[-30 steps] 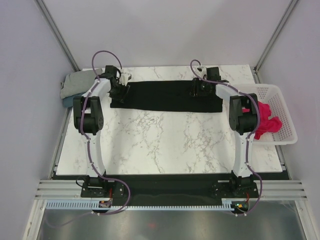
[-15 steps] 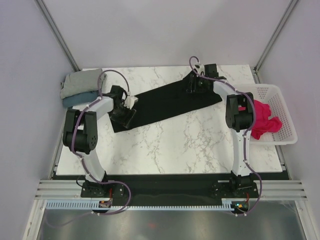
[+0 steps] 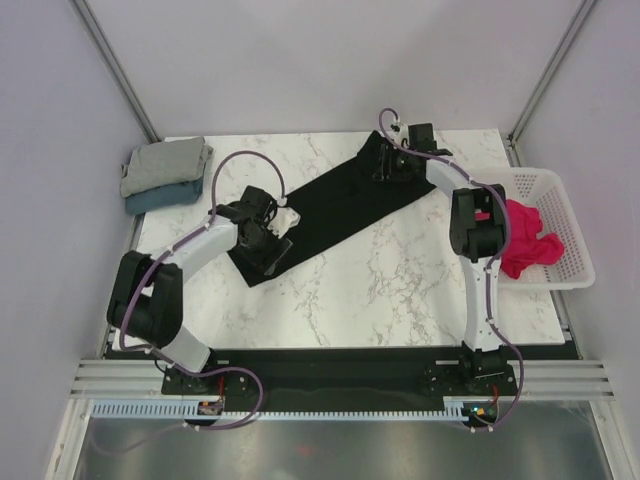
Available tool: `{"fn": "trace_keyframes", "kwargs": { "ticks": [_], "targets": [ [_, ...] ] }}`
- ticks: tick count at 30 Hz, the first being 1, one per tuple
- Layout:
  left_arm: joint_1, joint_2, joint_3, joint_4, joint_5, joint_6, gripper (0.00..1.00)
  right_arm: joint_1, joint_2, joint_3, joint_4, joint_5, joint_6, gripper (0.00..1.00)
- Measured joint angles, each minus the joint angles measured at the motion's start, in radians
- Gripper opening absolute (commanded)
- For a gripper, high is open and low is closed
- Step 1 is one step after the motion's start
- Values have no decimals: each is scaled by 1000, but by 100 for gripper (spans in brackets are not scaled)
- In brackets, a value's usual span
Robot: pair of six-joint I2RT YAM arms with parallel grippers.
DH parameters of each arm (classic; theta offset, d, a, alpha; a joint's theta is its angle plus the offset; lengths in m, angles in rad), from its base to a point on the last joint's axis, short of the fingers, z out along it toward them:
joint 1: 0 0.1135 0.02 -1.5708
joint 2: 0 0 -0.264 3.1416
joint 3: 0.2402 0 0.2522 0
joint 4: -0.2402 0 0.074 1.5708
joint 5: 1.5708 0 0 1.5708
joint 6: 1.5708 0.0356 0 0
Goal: Fold and stack the t-shirts
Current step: Fold the tshirt
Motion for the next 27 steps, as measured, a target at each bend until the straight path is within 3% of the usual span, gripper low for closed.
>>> {"fn": "trace_keyframes", "kwargs": {
  "ticks": [7,13,21,27],
  "targets": [
    [1,-196,54,66,-38,41,82,-3,-323,-350,26,48,-15,54],
    [6,-98,11,227,-106,91,82,-2,-525,-555,119,74,-22,54],
    [16,89,-5,319,-150,113,81,-2,-526,-773,206,181,8,54],
    [17,101,-5,354,-150,124,81,-2,-451,-738,253,228,20,54]
  ]
}}
